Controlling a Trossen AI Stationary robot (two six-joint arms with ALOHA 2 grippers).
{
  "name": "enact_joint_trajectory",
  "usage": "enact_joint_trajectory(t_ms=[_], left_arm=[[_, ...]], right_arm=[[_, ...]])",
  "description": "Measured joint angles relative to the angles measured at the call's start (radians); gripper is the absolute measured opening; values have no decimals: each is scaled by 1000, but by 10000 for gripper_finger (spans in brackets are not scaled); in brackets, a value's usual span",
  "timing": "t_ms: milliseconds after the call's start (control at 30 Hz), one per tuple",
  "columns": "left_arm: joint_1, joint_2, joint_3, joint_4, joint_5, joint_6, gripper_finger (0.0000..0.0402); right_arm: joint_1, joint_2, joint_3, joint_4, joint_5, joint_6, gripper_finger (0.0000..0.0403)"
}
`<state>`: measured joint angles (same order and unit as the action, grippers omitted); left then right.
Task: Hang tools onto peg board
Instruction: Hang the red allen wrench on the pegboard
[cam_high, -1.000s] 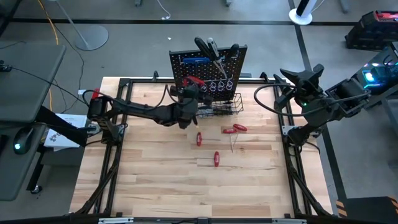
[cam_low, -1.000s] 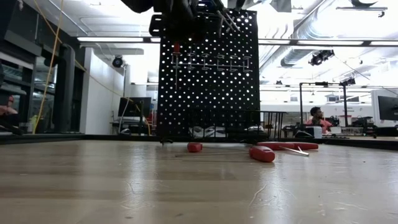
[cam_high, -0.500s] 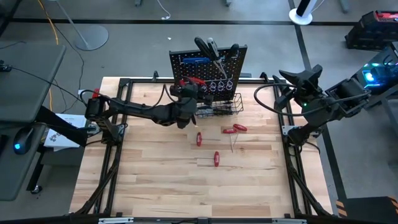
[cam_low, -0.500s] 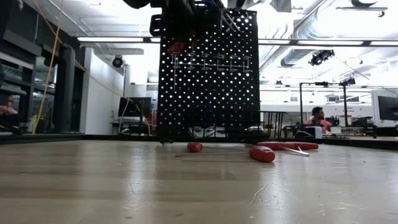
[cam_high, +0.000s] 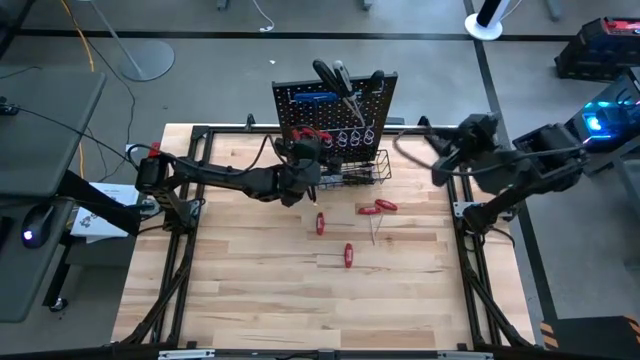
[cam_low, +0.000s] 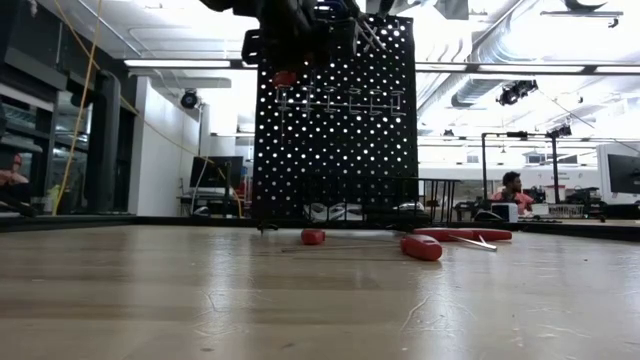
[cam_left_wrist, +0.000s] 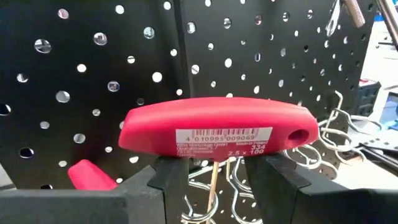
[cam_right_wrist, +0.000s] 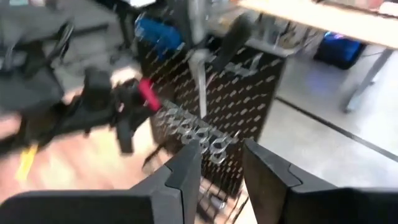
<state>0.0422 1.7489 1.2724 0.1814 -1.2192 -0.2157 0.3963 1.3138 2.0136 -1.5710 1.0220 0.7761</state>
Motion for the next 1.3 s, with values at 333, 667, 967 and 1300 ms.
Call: enact_joint_trajectory(t_ms=[333, 667, 967, 1300], left_arm=[[2, 2, -2, -1, 0, 9, 148], [3, 6, -4, -9, -3, 6, 148], [20, 6, -6, -12, -16, 7, 148], [41, 6, -5, -7, 27, 34, 148]], right_arm=[[-157, 130, 0, 250, -383, -342, 7], [-519, 233, -11, 614, -1139, -616, 0], [-567, -47, -630, 1120, -1163, -417, 0], [-595, -87, -894, 1465, -1048, -297, 0]])
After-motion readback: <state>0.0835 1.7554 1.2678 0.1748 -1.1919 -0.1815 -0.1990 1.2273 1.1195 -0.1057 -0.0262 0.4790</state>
